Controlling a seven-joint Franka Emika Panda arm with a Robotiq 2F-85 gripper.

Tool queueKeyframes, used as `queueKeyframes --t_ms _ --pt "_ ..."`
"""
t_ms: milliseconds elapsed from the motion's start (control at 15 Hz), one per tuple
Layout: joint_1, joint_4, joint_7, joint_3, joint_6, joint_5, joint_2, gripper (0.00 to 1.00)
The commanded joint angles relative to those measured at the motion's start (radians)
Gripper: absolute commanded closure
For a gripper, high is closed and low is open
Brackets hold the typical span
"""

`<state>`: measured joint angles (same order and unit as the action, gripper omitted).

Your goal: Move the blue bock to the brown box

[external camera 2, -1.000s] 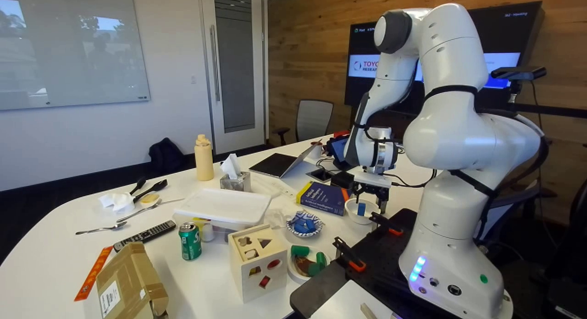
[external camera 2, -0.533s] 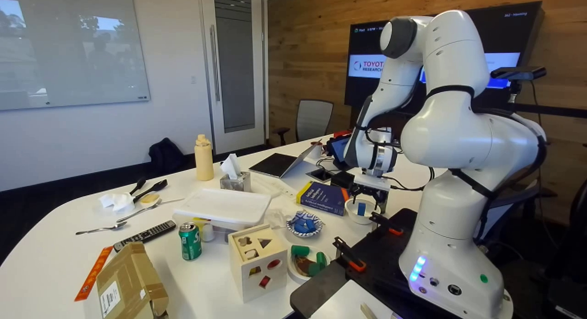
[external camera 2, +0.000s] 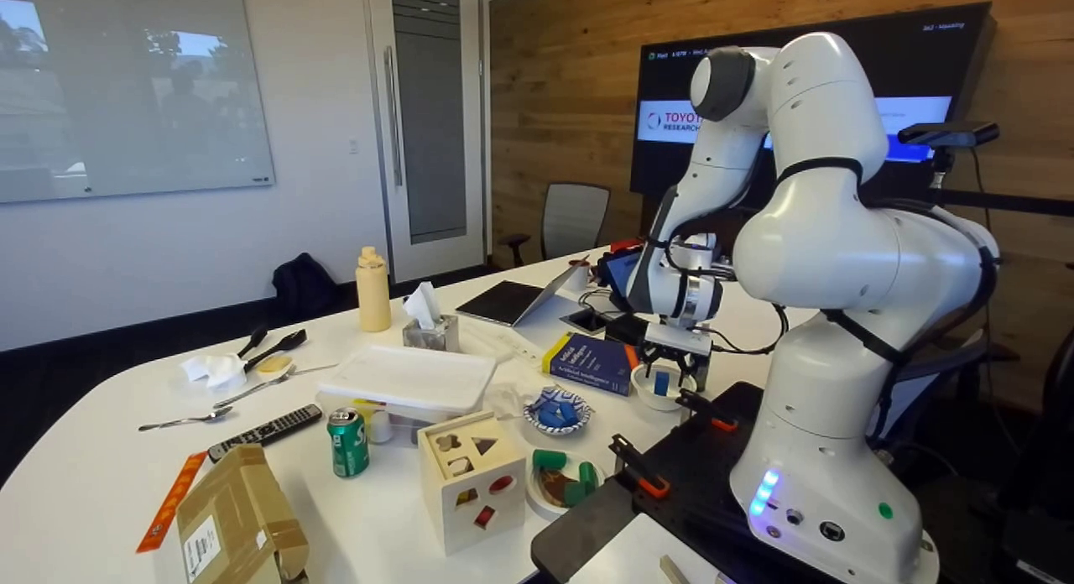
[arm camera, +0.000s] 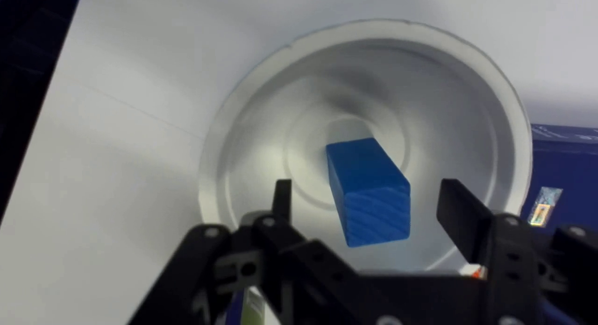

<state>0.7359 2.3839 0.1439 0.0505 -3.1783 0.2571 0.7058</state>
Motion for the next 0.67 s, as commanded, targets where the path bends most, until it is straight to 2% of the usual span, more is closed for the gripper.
queueKeyframes --t_ms 0,333,467,533,600 --pt "0.006 -0.012 -0.014 0.009 -0.058 -0.016 0.022 0.51" --pt "-0.001 -0.007 -0.002 0.004 -0.108 -0.043 0.032 0.88" --pt "-0.038 0.030 0.007 -0.009 -0.098 -0.044 -0.021 0.91" --pt "-0.075 0.054 0.012 -0.029 -0.083 -0.041 -0.057 0.91" --pt "-0.150 0.093 0.020 -0.074 -0.061 -0.031 -0.116 0.91"
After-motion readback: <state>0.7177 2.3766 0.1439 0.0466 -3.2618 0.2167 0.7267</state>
